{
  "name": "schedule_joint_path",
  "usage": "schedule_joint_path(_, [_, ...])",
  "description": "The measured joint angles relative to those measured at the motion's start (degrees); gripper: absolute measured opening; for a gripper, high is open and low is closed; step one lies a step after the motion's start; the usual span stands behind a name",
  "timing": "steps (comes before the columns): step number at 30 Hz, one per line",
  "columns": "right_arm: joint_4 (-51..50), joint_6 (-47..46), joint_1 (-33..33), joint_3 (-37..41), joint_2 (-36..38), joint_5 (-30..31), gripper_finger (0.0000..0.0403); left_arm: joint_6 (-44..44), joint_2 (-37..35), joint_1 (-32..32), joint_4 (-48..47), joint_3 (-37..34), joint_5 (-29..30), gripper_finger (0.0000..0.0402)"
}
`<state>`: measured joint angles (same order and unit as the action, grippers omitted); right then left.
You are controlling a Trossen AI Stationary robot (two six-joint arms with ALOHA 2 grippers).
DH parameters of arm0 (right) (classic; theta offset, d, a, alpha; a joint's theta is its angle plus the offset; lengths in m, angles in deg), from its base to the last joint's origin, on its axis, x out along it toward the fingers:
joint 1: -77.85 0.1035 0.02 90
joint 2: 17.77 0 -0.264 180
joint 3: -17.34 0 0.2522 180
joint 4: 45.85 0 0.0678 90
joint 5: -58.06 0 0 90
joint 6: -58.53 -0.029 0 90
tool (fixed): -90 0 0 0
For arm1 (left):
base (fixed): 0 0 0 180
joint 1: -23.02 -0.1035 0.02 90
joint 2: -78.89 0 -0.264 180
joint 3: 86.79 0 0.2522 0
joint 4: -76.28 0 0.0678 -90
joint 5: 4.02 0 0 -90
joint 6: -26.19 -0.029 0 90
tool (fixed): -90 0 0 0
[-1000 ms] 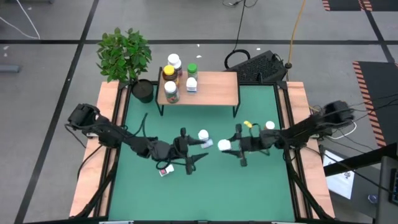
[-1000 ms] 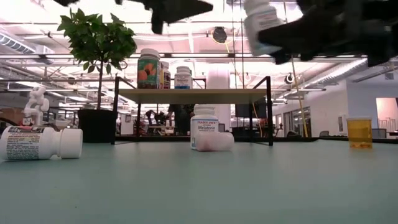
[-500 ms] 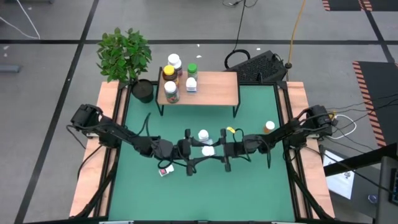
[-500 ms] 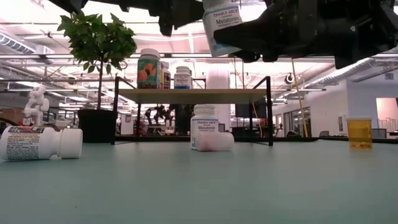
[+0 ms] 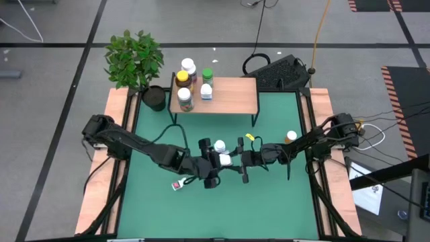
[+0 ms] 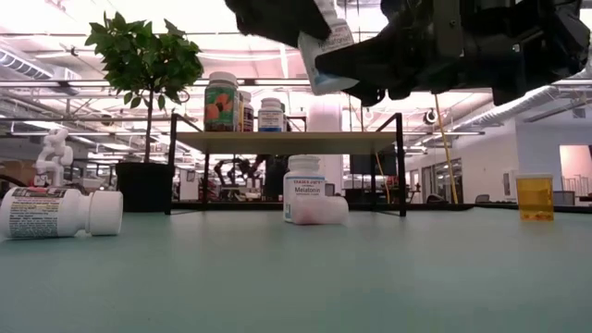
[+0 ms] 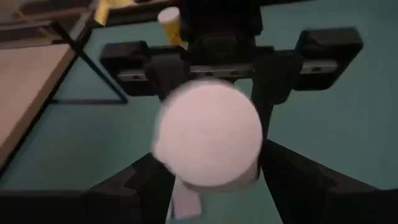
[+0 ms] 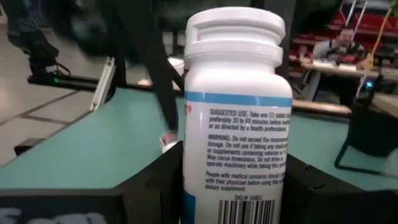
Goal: Pick and place medicine bottles onto shelf by color
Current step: Put the right small white pill bottle on the shelf
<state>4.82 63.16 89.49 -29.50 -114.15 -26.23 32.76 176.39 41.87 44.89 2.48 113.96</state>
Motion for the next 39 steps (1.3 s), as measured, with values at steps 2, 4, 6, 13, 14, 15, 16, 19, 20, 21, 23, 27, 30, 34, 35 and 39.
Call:
schedule_joint_path(2, [-0.1,-0.6,0.1,0.0,0.1,0.0,0.0164,0.2,-0.1,-0.8,-5.3,3.3,-2.1,0.0230])
schedule_joint_path(4, [-0.8,-1.0,0.2,0.0,0.0,0.0,0.0164,0.8,-0.1,-1.8,-9.9,6.4,-6.3,0.0230])
schedule_joint_path(6, [-1.6,-0.9,0.3,0.0,-0.1,0.0,0.0164,1.8,-0.1,-3.1,-12.0,9.0,-11.7,0.0230])
schedule_joint_path(13, [-3.5,-1.3,0.2,0.1,-0.2,0.1,0.0164,2.6,4.4,-7.0,-15.0,13.2,-20.8,0.0230])
schedule_joint_path(14, [-3.0,-1.3,0.2,0.1,-0.1,0.2,0.0164,2.9,5.0,-7.3,-16.6,13.9,-21.0,0.0230])
schedule_joint_path(15, [-2.4,-1.4,0.2,0.0,0.0,0.2,0.0164,3.1,5.7,-7.5,-18.4,14.4,-21.1,0.0229])
schedule_joint_path(16, [-2.2,-1.3,0.2,0.0,0.0,0.2,0.0164,3.2,6.2,-7.7,-20.0,15.1,-21.1,0.0229])
schedule_joint_path(19, [-2.3,-1.4,0.2,0.0,-0.1,0.3,0.0164,3.7,6.6,-7.9,-23.8,16.1,-20.9,0.0222])
schedule_joint_path(20, [-2.2,-1.3,0.2,0.0,-0.1,0.3,0.0164,3.8,6.3,-7.9,-23.8,16.3,-20.9,0.0215])
schedule_joint_path(21, [-2.1,-1.3,0.2,0.0,0.0,0.3,0.0164,3.9,5.7,-7.9,-23.9,16.3,-20.8,0.0206])
schedule_joint_path(23, [-2.0,-1.3,0.1,0.0,0.0,0.3,0.0164,4.1,5.0,-7.9,-24.1,16.3,-20.7,0.0187])
schedule_joint_path(27, [-2.0,-1.9,0.0,-0.1,0.0,0.3,0.0164,4.7,4.5,-7.9,-23.9,16.3,-20.6,0.0170])
schedule_joint_path(30, [-1.7,-2.3,0.0,0.0,0.0,0.2,0.0164,4.6,4.8,-7.9,-23.3,16.3,-20.7,0.0188])
schedule_joint_path(34, [-3.2,-2.6,0.0,0.1,-0.1,0.2,0.0164,4.1,5.0,-8.0,-21.2,16.3,-20.5,0.0224])
schedule_joint_path(35, [-3.3,-2.5,0.0,0.1,-0.2,0.2,0.0164,4.0,4.9,-8.0,-20.7,16.3,-20.5,0.0231])
schedule_joint_path(39, [-0.9,-2.5,0.0,0.1,-0.1,0.2,0.0164,1.7,4.9,-7.4,-18.6,16.3,-20.4,0.0241])
